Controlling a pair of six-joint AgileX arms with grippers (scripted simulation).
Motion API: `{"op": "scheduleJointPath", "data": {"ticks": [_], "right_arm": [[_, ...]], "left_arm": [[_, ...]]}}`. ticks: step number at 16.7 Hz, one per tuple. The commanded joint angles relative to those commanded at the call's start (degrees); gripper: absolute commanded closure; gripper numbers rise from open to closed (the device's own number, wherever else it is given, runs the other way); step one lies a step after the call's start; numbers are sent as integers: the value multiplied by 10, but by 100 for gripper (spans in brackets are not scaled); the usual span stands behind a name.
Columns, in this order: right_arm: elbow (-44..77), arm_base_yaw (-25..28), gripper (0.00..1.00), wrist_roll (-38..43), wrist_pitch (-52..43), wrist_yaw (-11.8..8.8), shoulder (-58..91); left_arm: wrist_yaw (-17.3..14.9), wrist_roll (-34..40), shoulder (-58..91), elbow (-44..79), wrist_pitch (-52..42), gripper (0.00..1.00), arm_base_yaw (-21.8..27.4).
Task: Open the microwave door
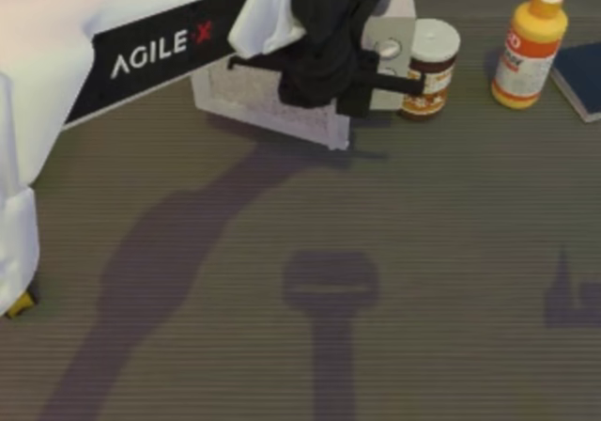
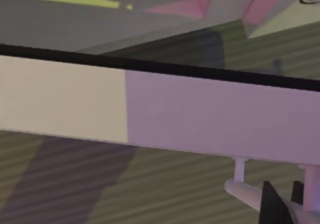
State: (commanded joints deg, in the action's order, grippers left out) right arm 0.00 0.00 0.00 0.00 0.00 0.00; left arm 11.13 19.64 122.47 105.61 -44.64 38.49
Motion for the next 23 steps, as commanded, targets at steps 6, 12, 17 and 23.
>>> {"op": "scheduleJointPath", "data": {"ticks": [6, 12, 17, 23], "right_arm": [[0, 0, 0, 0, 0, 0, 0], [0, 0, 0, 0, 0, 0, 0], [0, 0, 0, 0, 0, 0, 0], [0, 0, 0, 0, 0, 0, 0]], "left_arm": [[0, 0, 0, 0, 0, 100, 0], [0, 0, 0, 0, 0, 100, 0], [-10, -12, -12, -20, 10, 100, 0], [-26, -49, -42, -65, 32, 100, -8]]}}
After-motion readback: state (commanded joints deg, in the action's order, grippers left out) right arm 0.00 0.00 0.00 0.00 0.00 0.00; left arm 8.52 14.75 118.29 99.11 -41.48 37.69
